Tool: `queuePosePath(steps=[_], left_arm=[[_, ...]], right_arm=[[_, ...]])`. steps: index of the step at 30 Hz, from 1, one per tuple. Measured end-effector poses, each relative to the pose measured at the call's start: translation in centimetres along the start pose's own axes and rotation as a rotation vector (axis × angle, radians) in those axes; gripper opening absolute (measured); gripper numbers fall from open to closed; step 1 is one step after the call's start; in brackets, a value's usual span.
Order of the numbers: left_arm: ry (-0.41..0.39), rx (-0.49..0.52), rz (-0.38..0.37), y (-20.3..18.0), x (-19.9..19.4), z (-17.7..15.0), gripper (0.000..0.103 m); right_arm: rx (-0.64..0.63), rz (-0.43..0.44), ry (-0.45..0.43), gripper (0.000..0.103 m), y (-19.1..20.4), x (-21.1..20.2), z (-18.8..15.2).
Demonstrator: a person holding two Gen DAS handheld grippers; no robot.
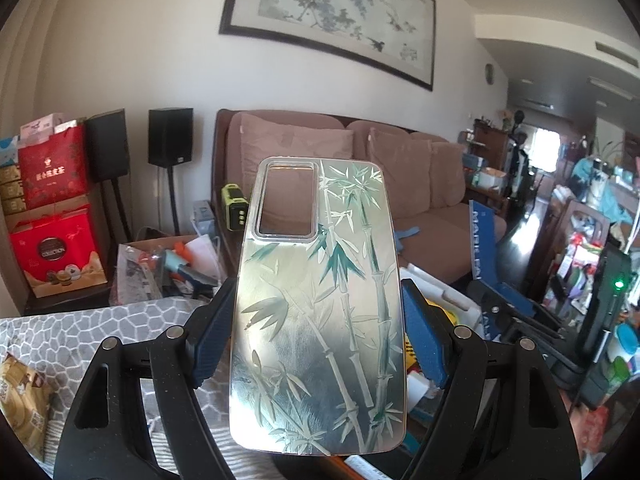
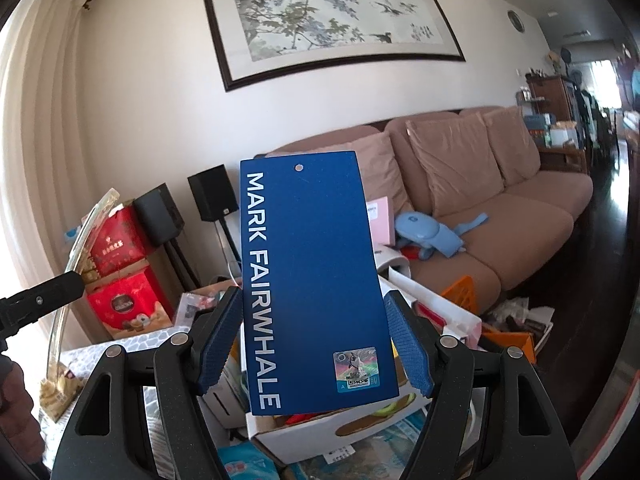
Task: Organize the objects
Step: 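Carry the phone case and blue card toward the cardboard box with both tools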
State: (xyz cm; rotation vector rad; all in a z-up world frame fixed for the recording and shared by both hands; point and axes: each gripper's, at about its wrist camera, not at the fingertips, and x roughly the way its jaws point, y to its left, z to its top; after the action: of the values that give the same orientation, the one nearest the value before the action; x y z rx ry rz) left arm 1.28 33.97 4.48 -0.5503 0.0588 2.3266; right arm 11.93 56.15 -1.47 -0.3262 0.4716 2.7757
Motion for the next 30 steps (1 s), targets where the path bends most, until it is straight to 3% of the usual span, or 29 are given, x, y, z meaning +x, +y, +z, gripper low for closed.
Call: queuePosePath(steps=[16,30], left_arm=[[0.058,0.010,-0.045,-2.7,2.4,-1.1,0.076],[0.108,0.024,-0.051,-3.7,4.5,-2.2,0.076]], right_arm=[[0.049,-0.050,0.045,0.073,-3.7,1.3,-0.6],[0.008,-0.027,0.088,0.073,-3.1,2.1,-0.8]])
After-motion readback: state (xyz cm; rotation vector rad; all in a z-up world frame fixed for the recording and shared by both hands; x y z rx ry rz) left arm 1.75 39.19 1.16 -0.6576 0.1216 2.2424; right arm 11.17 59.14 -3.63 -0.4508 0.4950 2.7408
